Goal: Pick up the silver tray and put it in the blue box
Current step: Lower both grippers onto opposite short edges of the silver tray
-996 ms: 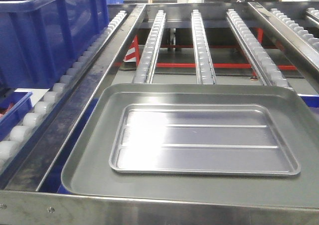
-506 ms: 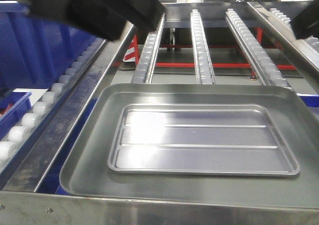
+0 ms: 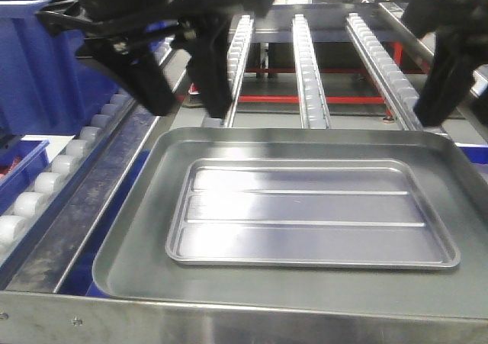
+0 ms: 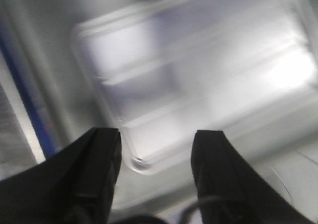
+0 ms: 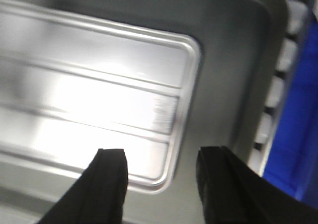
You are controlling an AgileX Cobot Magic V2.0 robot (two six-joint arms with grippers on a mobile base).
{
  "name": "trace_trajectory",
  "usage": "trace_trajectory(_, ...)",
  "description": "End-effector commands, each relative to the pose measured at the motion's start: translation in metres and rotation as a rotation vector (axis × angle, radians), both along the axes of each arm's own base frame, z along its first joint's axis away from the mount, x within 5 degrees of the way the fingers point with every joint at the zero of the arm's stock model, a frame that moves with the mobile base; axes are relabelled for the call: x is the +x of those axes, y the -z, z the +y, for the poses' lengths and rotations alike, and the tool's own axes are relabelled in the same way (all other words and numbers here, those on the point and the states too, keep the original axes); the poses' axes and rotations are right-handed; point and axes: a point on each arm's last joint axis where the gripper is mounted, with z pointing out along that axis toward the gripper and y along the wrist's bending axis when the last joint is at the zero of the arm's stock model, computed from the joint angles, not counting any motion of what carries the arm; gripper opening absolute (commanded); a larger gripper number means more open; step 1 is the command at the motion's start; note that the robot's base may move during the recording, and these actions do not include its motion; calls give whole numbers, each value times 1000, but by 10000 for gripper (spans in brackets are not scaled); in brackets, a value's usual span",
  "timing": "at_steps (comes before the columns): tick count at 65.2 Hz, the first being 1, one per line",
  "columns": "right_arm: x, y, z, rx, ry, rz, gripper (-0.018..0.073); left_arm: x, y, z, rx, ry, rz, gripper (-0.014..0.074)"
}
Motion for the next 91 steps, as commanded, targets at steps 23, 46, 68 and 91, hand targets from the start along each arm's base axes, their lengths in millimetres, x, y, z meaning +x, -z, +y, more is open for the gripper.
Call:
trace_trajectory(23, 27, 9, 3, 12, 95, -13, 435, 32, 19, -6, -13, -190, 37, 252)
trace_trajectory(46, 41, 26, -7, -26, 91, 27, 435, 40, 41, -12, 5, -206, 78, 252)
trace_trajectory(68, 49, 41, 3, 17, 52, 54, 435, 49, 60, -14, 23, -246, 118, 252)
trace_trajectory(91, 60, 60, 7, 13, 49, 71, 435, 54, 75, -20, 24, -238, 120, 252)
